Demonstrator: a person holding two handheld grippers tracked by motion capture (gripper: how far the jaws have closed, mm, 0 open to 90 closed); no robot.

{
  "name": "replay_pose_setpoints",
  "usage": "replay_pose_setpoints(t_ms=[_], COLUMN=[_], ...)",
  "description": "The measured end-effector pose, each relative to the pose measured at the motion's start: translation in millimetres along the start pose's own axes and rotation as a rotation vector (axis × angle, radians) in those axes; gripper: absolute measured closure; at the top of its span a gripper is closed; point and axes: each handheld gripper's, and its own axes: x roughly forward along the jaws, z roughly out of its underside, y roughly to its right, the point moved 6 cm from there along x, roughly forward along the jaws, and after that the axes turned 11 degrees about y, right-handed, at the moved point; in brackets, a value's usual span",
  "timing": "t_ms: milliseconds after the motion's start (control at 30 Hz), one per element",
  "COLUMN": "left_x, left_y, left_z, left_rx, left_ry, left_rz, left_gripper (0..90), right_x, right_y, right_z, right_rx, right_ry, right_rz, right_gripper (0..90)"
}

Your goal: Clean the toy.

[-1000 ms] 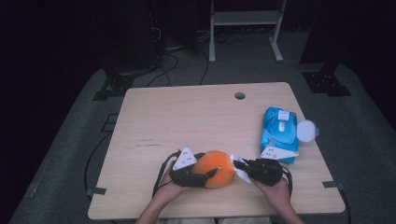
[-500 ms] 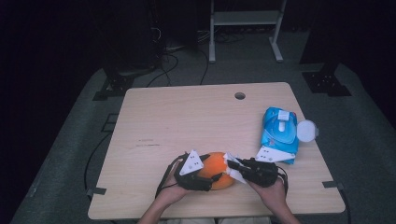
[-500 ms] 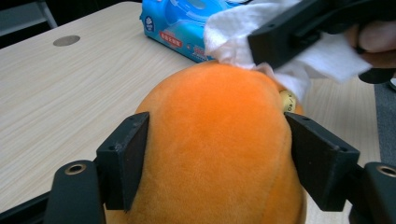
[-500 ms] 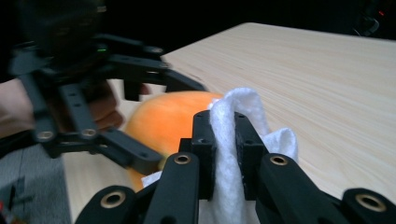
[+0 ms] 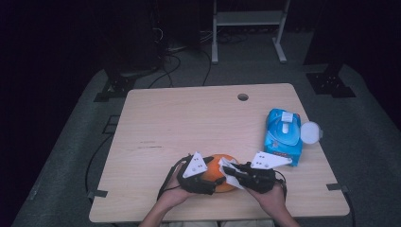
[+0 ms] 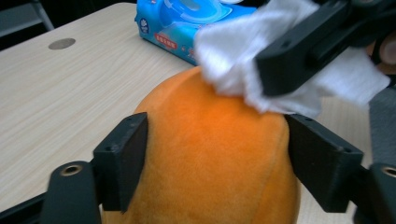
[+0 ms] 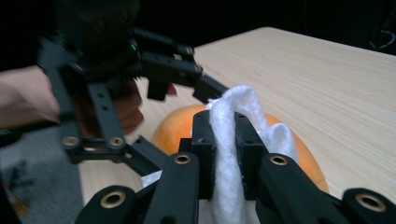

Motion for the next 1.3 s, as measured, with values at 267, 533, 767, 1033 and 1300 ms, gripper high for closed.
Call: replay_pose_setpoints(t_ms=[267,533,767,1033,1300], left_x=[-7.1,-5.8,-4.9,-6.4,-0.5], left_y=[-10.9,-6.6,-14.3,-6.2,-14.4], left_z=[0.8,0.3,3.6,1.3,7.6], left_rx=[-0.083,-0.026,-0.131,-0.047,-0.234], left_ry=[-0.004,-0.009,-0.004,-0.005,0.015], left_rz=[-0.014,-0.004,-0.014,0.005,0.010], left_gripper=[19.2,25.7,24.7,34.3,23.1], right_x=[-12.5,-3.4,-15.2,-9.9,-13.2], right_y=[27.8,6.5,24.0,12.8,12.3], right_z=[6.1,-1.7,0.6,-5.8,-3.2], right_rx=[0.066,-0.011,0.028,-0.001,0.025], right_ry=[0.011,-0.001,0.015,0.013,0.010], right_rz=[0.086,0.037,0.092,0.050,0.042], right_gripper=[81.3,81.1,81.3,81.3,81.3])
